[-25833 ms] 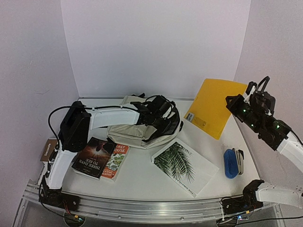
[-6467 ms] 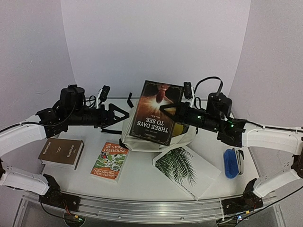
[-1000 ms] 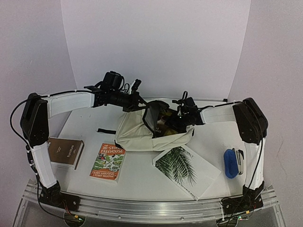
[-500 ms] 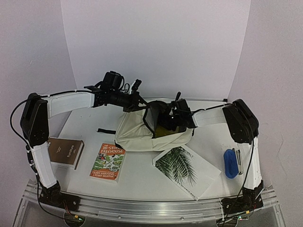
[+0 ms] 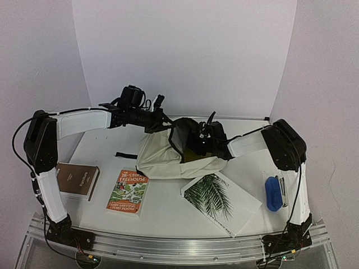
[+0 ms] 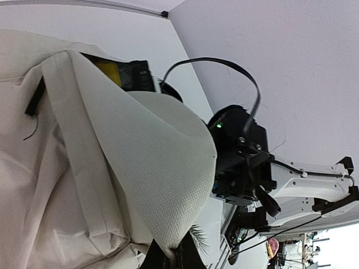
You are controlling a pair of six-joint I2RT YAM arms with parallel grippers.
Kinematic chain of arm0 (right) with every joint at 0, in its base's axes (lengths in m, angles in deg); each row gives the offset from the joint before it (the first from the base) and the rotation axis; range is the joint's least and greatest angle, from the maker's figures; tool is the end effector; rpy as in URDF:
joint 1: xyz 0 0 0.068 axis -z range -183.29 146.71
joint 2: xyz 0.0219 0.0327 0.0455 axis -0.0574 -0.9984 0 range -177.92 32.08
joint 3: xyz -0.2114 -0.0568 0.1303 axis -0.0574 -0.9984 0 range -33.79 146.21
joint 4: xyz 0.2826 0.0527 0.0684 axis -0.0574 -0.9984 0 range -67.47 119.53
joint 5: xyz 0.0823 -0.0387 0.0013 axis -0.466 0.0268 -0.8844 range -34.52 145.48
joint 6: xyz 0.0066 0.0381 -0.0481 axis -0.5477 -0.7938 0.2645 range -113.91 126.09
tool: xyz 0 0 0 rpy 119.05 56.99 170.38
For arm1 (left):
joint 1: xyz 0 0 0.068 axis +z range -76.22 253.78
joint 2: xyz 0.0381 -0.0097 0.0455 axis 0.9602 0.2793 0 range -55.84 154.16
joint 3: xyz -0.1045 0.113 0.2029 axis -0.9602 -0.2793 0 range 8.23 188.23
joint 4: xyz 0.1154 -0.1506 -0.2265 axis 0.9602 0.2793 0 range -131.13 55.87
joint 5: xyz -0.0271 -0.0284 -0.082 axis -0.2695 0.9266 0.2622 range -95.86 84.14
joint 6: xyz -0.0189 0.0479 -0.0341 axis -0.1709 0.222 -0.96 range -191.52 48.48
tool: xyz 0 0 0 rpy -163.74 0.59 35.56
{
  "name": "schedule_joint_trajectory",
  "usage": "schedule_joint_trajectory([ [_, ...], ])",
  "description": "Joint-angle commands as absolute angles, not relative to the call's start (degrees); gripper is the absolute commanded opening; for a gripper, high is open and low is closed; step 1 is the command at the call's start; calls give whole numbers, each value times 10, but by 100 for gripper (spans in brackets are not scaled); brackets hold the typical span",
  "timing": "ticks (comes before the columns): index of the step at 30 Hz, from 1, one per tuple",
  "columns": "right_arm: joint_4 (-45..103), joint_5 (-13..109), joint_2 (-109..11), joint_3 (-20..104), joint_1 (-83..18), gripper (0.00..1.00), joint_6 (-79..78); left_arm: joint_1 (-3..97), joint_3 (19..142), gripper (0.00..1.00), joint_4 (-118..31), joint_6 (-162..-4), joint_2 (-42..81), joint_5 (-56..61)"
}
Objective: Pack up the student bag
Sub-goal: Place the book in the student bag, then adjust the book at the center of the board.
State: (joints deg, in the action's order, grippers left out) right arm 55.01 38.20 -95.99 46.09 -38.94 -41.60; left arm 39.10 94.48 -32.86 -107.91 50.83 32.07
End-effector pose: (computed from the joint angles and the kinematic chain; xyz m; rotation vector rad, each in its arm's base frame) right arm 0.4085 0.3101 0.0914 0.0092 2.1679 1.1993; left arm 0.3715 -0.2921 0.2534 0.4226 2.2450 -1.3970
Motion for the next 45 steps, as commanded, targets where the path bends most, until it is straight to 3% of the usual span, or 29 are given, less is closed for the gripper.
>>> schedule_joint_trajectory([
  [1, 584, 416, -886, 419, -393, 51, -384, 419, 919, 0, -352, -1090, 473, 295],
  [14, 460, 463, -682, 323, -387, 86, -243, 479, 854, 0, -324, -1089, 474, 217],
  [20, 432, 407, -593, 245, -339, 92, -248, 482, 848, 2, -314, -1089, 490, 196],
  [35, 333, 380, -476, 103, -306, 98, -337, 482, 782, 59, -300, -1095, 413, 168],
  [39, 324, 377, -502, 80, -306, 98, -354, 482, 725, 68, -308, -1110, 350, 144],
  [45, 320, 362, -507, 58, -311, 96, -358, 480, 629, 70, -355, -1173, 291, 174],
])
